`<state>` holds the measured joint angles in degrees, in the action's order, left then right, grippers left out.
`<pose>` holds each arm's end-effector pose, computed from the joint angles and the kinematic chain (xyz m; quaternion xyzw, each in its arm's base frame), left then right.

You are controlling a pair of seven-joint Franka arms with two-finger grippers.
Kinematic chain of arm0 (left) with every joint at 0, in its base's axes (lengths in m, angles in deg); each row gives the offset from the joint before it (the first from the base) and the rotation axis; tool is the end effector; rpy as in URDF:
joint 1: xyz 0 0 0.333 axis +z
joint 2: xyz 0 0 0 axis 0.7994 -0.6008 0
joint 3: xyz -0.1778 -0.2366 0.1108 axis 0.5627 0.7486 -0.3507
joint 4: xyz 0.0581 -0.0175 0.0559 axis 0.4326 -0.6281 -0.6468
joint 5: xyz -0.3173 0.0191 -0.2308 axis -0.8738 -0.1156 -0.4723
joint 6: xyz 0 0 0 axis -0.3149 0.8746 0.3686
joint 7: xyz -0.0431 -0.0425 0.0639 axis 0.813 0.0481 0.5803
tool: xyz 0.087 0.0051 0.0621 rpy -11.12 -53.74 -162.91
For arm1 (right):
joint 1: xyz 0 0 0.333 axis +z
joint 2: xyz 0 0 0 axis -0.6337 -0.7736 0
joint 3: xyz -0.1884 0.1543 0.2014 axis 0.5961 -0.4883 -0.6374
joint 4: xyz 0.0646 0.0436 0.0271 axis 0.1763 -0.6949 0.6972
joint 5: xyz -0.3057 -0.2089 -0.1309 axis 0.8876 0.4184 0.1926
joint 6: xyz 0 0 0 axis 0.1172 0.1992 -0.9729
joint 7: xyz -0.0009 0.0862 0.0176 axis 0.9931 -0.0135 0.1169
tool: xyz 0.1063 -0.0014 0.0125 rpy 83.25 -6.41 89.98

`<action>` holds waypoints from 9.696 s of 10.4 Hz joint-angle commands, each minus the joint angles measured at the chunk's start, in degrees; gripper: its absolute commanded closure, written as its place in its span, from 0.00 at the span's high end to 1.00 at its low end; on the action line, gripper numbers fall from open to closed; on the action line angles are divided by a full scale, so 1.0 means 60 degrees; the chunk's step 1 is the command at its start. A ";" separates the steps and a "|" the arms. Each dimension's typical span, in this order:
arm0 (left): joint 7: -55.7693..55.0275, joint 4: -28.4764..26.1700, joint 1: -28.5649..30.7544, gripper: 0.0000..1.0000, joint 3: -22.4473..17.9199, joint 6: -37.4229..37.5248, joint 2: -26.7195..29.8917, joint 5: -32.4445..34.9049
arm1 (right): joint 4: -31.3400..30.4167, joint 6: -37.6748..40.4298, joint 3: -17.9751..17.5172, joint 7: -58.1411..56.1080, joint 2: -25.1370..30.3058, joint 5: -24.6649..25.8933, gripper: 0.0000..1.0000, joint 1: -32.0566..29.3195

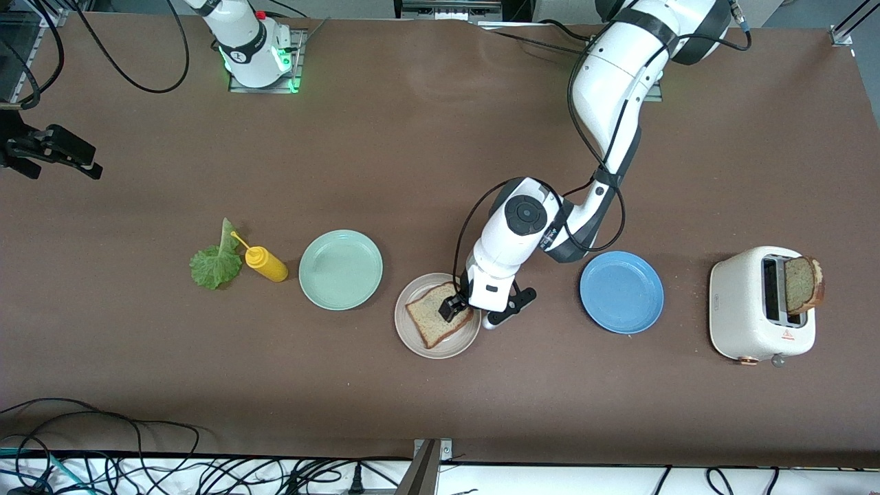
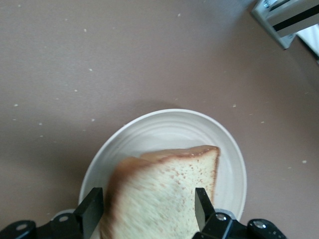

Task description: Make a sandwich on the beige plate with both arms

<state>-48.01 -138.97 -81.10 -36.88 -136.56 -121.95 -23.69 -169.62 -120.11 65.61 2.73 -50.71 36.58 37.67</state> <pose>0.6542 -0.4227 0.2325 0.9354 0.3081 0.0660 0.1602 0.5623 -0.0231 0.6173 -0.9998 0.0009 -0.0217 0.0049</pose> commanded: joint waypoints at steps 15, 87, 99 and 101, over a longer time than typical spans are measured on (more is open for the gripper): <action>0.5236 0.0050 0.3218 1.00 0.0054 0.7686 0.4730 0.0216 | 0.0139 0.0044 -0.0033 -0.0009 -0.0037 -0.0153 1.00 -0.0105; 1.0397 0.0036 0.5359 1.00 0.0127 0.9682 0.5773 0.0743 | -0.5471 -0.7177 0.0143 -0.0068 -0.3169 -0.0283 1.00 -0.0208; 1.0397 0.0050 0.5316 1.00 0.0127 0.9682 0.5758 0.0743 | -0.5223 -0.7925 0.0084 -0.0111 -0.3993 -0.1398 0.00 -0.0193; 1.0397 0.0050 0.5301 1.00 0.0127 0.9682 0.5758 0.0743 | -0.4596 -0.7096 0.0099 -0.0127 -0.3919 -0.1398 0.00 -0.0193</action>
<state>13.47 -137.91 -49.01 -36.17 -78.66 -88.13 -21.16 -200.10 -166.73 66.59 2.44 -75.06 28.87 37.00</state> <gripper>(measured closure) 0.000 0.960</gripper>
